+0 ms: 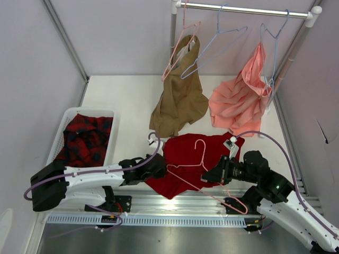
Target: Place the skirt on the hanger
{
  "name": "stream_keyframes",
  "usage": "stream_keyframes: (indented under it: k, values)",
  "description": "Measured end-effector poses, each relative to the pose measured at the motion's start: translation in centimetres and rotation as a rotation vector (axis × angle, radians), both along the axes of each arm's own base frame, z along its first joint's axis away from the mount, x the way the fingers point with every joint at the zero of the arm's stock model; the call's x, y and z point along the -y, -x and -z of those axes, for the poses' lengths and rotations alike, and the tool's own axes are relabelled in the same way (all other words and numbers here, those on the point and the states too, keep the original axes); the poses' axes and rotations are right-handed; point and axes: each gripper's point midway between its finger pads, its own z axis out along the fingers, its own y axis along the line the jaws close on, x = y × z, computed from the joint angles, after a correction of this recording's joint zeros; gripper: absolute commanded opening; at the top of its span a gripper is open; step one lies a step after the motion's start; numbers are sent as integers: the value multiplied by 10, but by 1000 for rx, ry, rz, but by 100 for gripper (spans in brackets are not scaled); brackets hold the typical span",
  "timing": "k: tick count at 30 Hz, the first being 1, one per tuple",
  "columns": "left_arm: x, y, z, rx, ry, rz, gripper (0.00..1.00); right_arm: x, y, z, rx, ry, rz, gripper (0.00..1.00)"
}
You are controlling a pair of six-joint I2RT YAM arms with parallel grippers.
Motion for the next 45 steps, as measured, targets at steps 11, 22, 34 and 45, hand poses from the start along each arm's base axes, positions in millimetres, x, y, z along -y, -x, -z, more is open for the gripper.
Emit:
stream_keyframes:
  k: [11, 22, 34, 45]
  values:
    - [3, 0, 5, -6, -6, 13, 14, 0, -1, 0, 1, 2, 5, 0]
    - [5, 0, 4, -4, -3, 22, 0, -1, 3, 0, -9, -3, -7, 0]
    - [8, -1, -3, 9, 23, 25, 0, -5, 4, -3, -25, -20, -14, 0]
    - [12, 1, -14, 28, 55, 56, 0, -10, 0, -4, -26, -27, -15, 0]
